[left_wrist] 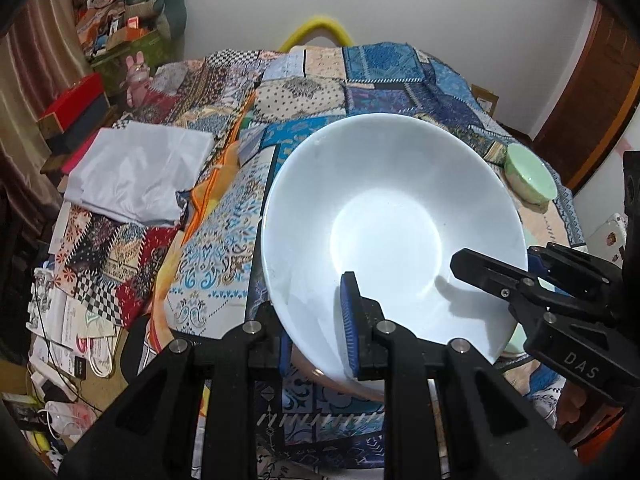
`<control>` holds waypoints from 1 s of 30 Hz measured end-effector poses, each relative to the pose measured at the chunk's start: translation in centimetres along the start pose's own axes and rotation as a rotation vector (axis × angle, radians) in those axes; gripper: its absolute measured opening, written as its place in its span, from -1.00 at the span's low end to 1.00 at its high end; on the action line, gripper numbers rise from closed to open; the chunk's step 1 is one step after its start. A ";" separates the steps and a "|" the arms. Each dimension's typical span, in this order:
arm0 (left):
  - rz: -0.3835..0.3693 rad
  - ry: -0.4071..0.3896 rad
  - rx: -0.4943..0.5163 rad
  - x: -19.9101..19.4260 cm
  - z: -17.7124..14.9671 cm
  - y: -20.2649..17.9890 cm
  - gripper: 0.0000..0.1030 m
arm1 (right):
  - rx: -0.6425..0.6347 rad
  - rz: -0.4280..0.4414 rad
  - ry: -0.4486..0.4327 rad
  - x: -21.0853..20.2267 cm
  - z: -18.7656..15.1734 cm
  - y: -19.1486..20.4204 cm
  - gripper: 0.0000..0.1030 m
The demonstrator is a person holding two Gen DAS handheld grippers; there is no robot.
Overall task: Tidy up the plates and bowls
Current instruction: 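Lower the white black-dotted bowl into the pale pink bowl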
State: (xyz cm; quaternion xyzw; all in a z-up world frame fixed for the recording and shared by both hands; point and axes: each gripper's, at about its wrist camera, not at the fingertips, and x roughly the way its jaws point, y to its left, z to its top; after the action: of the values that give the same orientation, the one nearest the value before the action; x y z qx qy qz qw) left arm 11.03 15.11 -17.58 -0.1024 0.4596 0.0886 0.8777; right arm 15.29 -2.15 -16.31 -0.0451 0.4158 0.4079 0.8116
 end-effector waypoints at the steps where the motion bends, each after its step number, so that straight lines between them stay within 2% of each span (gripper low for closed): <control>1: 0.001 0.006 0.000 0.3 -0.2 0.1 -0.59 | -0.001 -0.002 0.009 0.3 -0.2 0.1 -0.52; 16: -0.017 0.122 -0.002 4.5 -2.5 0.7 -0.59 | 0.020 -0.012 0.122 3.2 -2.1 -0.4 -0.52; 30: -0.030 0.146 -0.011 6.0 -2.9 0.9 -0.59 | 0.006 -0.018 0.181 3.8 -2.3 -0.7 -0.48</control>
State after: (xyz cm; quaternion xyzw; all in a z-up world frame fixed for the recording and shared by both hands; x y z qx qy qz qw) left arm 11.93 15.60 -24.26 -0.1204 0.5202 0.0703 0.8426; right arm 15.53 -1.23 -20.69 -0.0827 0.4882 0.3937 0.7745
